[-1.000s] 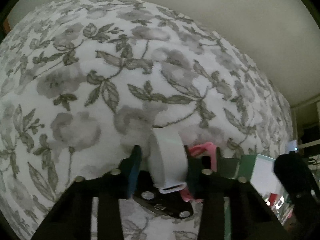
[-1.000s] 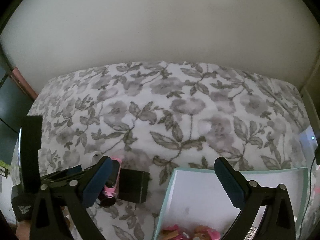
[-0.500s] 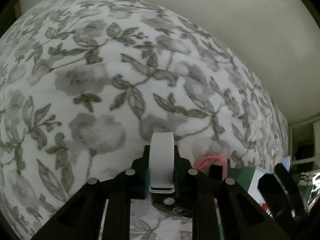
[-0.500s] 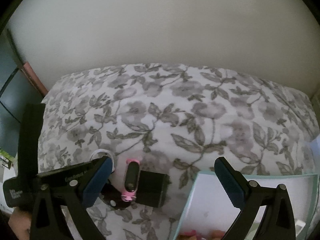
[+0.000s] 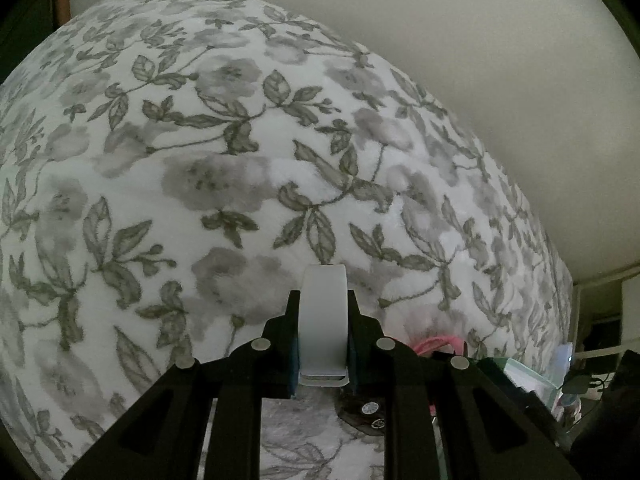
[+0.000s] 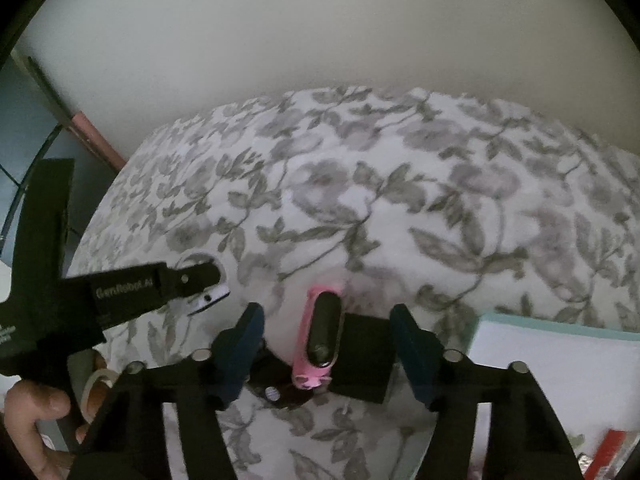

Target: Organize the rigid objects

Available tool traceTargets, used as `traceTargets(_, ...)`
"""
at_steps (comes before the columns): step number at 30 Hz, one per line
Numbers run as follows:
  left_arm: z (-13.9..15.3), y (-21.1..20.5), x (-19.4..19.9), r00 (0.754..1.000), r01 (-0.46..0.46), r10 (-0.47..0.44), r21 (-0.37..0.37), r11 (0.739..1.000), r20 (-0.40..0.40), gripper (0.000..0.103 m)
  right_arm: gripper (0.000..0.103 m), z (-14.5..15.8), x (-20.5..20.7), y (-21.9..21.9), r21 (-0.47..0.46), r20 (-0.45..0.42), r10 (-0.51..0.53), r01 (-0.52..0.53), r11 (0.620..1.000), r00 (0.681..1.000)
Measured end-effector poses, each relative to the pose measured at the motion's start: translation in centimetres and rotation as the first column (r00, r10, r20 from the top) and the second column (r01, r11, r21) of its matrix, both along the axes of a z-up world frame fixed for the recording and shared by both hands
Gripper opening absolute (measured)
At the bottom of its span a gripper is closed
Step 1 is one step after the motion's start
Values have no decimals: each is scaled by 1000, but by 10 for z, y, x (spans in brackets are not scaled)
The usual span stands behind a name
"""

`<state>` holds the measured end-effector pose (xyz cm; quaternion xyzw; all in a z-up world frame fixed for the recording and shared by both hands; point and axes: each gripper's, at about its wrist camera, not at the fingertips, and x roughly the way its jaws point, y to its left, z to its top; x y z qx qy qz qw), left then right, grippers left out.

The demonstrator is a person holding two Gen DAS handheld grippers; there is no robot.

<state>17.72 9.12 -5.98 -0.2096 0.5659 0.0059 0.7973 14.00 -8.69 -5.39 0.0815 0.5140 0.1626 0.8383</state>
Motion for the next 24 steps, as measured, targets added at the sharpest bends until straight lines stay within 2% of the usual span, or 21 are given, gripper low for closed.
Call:
traceTargets(3,0,2,-1,1000,-1,1,-6,1000,-5,19,53,-4,0,3,12,-25,7,-7,1000,1000)
traceTargets(8,-1,3,0,1000,-4,4,-8,1000,-10,19,47,-9,-1,9,84,-64,45,-40,996,997)
traceTargets(13,-6,1,0,1000,-7,7,-5,1000,-25,19,46,-22,-1,20,53,-88,60,-55,997,994)
traceTargets(17,-9,1,0,1000,-9,9,-1,1000,-30,19,46,-21,-1,31,-5,-48,74,-74,997,996)
traceTargets(19,-10,1,1,999,-9,9,10,1000,-33,19,46,-22,-2,34,0,-33,77,-77,997,996)
traceTargets(23,-12,1,1,999,-8,8,15,1000,-37,19,39,-20,-1,35,-31,-5,66,-67,997,998)
traceTargets(24,-12,1,2,999,-4,5,23,1000,-37,19,34,-20,-1,35,-40,1,65,-65,997,998)
